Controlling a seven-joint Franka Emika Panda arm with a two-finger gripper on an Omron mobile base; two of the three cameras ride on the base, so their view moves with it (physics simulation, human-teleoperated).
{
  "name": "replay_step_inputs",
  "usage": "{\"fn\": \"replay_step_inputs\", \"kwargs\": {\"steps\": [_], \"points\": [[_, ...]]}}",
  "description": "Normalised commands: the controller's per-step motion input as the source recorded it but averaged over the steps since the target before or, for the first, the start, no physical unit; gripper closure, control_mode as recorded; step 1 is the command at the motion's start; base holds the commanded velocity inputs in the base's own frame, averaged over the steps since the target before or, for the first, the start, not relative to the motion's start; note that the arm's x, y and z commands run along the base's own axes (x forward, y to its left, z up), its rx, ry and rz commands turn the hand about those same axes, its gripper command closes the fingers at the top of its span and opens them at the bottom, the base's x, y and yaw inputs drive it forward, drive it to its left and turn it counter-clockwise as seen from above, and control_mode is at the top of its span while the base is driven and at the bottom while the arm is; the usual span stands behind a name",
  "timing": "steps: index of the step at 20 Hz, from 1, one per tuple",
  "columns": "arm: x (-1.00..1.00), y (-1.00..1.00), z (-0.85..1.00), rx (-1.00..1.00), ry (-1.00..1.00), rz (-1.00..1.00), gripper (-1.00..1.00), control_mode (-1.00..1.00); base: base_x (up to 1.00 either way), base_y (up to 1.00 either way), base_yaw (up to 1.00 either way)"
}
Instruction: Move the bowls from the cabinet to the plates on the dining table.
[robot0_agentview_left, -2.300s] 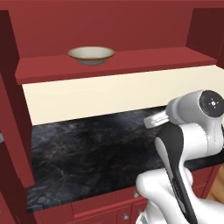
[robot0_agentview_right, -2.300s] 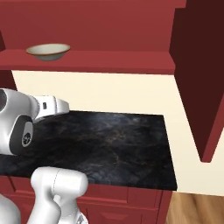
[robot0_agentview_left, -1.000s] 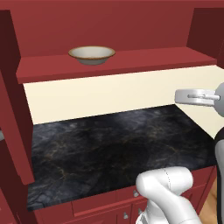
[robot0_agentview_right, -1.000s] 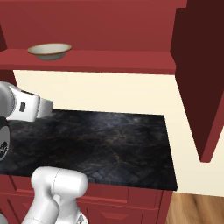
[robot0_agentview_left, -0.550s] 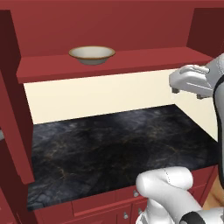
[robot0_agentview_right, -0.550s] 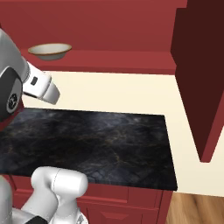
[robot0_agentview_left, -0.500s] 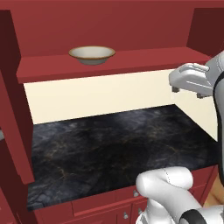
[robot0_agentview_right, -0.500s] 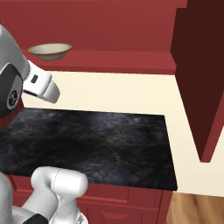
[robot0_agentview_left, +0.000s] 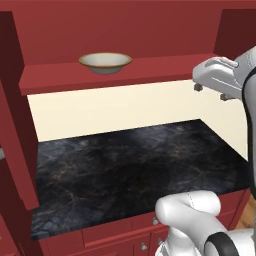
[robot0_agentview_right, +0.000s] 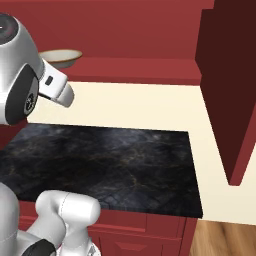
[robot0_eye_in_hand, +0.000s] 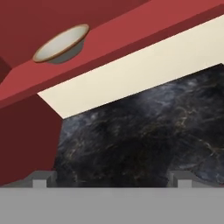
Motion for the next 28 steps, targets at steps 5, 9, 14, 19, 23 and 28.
{"fn": "replay_step_inputs", "kwargs": {"steps": [5, 9, 14, 19, 23, 28], "points": [[0.24, 0.26, 0.02, 0.0, -0.2, -0.08, -1.0, -1.0, 0.0, 0.0, 0.0], [0.04, 0.15, 0.29, 0.03, -0.09, 0.0, -1.0, -1.0, 0.0, 0.0, 0.0], [0.04, -0.01, 0.51, 0.19, -0.02, 0.0, -1.0, -1.0, 0.0, 0.0, 0.0], [0.41, 0.0, 0.28, 0.14, 0.06, 0.02, -1.0, -1.0, 0.0, 0.0, 0.0], [0.46, 0.01, -0.16, 0.0, 0.08, 0.0, -1.0, -1.0, 0.0, 0.0, 0.0], [0.57, 0.09, -0.21, 0.0, 0.0, 0.0, -1.0, -1.0, 0.0, 0.0, 0.0]]}}
